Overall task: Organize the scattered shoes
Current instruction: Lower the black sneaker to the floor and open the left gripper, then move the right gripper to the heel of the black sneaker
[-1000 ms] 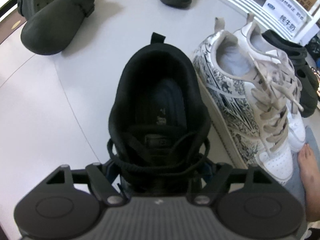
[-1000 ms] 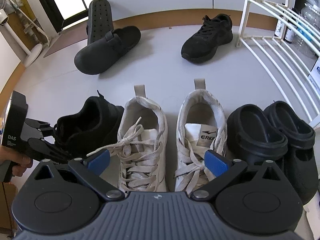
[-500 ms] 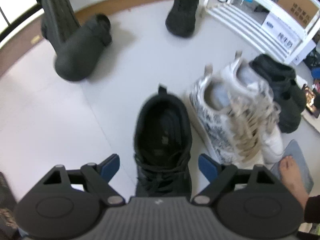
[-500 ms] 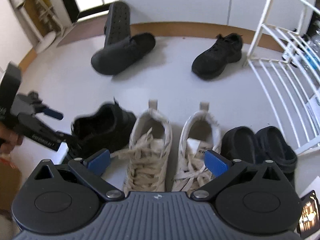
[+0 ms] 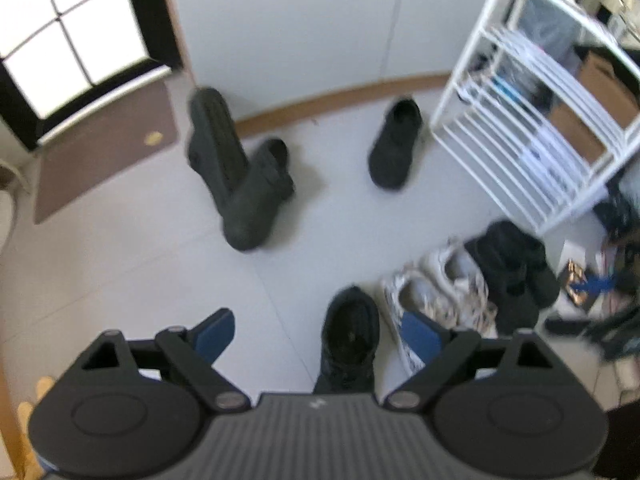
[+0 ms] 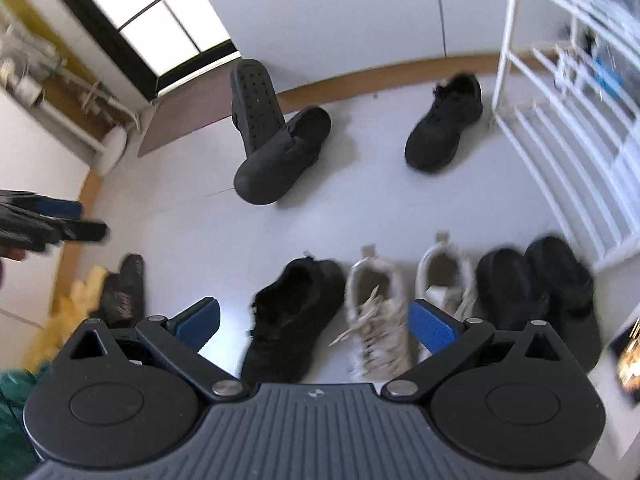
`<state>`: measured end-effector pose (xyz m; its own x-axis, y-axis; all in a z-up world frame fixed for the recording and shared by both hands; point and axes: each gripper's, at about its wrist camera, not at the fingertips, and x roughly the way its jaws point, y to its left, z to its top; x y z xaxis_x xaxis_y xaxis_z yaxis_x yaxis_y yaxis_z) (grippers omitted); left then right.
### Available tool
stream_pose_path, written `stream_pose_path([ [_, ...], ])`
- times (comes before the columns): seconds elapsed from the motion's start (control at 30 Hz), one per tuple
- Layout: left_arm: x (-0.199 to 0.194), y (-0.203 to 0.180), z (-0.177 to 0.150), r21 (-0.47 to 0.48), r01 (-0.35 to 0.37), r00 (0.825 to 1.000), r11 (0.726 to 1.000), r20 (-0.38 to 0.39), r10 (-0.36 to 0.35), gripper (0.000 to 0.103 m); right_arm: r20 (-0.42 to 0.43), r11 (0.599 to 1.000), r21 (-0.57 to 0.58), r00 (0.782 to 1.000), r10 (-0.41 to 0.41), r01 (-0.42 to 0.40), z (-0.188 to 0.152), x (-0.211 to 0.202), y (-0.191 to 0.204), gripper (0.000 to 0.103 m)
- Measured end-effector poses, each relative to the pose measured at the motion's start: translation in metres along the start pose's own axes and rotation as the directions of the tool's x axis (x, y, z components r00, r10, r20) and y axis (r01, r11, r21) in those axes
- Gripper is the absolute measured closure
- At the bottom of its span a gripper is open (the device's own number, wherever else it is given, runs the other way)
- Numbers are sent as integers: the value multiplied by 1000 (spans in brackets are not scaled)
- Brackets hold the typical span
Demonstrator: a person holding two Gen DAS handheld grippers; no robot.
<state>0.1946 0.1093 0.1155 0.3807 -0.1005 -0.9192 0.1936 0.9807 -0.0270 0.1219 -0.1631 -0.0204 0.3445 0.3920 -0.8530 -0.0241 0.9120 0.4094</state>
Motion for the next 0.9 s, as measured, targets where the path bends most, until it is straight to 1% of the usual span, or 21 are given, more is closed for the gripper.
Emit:
stream_pose_path([
  [0.07,-17,0,11,-31,-12,1000,999,9,12,11,3,1000,1,1000,-13,13,-3,3,-1,0],
  [0.17,-41,-8,31,-46,-67,998,997,9,68,9,10,999,-28,1000,-18,18,-7,4,0,0],
  [0.23,-50,-14,42,-60,-91,996,994,0,91,7,14,999,-47,1000,-21,22,-10,5,0,0],
  [0.33,-51,-29,48,-64,-120,993,991,-8,120,7,21,997,-76,999,-26,28,-15,7,1,0],
  [0.4,-44,-39,48,-65,-117,993,991,-20,115,7,25,995,-93,999,-30,32,-18,8,1,0],
  [0.57,-16,-62,37,-77,-94,995,993,-39,91,7,29,997,-56,998,-55,57,-23,4,2,0],
  [0.6,-14,-64,35,-87,-89,996,992,-36,86,7,26,997,-53,999,-48,49,-25,8,1,0],
  [0.7,12,-70,18,-138,-53,998,989,-35,49,7,16,999,-44,1000,-25,25,-32,19,-1,0],
  [0.77,21,-69,10,-162,-44,998,986,-47,37,7,10,999,-42,1000,-12,12,-36,27,-2,0],
  [0.83,36,-61,-7,-210,7,999,978,-40,-16,7,15,996,-84,1000,-25,26,-39,36,4,0],
  [0.87,42,-57,-16,-217,14,999,976,-42,-23,8,17,994,-104,999,-30,32,-41,41,7,0],
  [0.9,47,-52,-24,-221,-4,999,975,-46,-7,8,21,992,-124,999,-28,30,-43,48,11,0],
])
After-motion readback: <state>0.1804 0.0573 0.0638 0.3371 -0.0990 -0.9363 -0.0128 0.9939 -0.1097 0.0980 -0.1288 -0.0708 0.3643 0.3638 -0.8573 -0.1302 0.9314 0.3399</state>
